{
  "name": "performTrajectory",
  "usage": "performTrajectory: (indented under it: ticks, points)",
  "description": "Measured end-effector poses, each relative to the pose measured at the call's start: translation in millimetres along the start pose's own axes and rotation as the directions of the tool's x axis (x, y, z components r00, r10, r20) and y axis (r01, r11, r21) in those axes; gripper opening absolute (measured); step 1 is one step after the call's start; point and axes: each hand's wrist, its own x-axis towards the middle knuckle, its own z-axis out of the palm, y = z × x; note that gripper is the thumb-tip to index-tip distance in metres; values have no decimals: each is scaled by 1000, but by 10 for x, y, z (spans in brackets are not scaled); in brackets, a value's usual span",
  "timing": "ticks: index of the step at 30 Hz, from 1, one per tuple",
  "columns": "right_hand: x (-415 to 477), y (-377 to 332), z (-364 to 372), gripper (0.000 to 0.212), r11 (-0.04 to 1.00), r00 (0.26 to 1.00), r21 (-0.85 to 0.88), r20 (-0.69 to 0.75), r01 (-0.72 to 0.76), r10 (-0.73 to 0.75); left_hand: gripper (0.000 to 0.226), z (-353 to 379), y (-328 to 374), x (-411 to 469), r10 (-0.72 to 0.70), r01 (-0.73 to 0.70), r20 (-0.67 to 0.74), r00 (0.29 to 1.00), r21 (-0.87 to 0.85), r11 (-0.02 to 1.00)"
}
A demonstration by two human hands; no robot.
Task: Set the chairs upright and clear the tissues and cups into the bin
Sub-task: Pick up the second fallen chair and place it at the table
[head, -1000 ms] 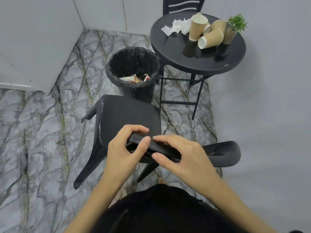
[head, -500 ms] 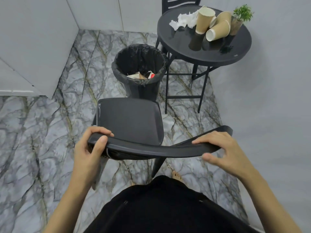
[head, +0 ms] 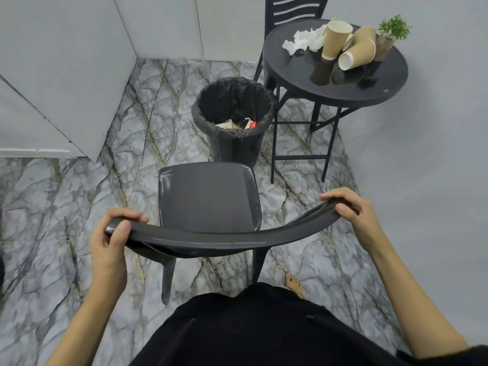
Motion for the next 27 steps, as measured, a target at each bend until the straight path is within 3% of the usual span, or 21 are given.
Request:
performTrajectory:
  ticks: [6,14,17,21,24,27]
  points:
    - [67,157,436,69,921,992,370,24,-123,123,13,-329,-63,67,-16,16,-6,1000,-13,1000]
    - [118,149,504,34,833,979,544,-90,-105,183,10,-254,-69,98,18,-18,8,1000,-20,1000]
    - [214,144,445,42,804,971,588,-130,-88,202,9,-128,-37,145,35,-36,-13,999,-67,997]
    - [452,81,275,32,801,968,596,-166,-54,189,8,111,46,278,30,-35,-39,999,-118,992]
    - [607,90,59,46,805,965,592,-184,-41,184,8,386,103,380,30,-39,-60,998,-147,988]
    - [696,138,-273,34,819,964,572,-193,-42,185,7,718,119,456,24,-32,-51,998,-168,985]
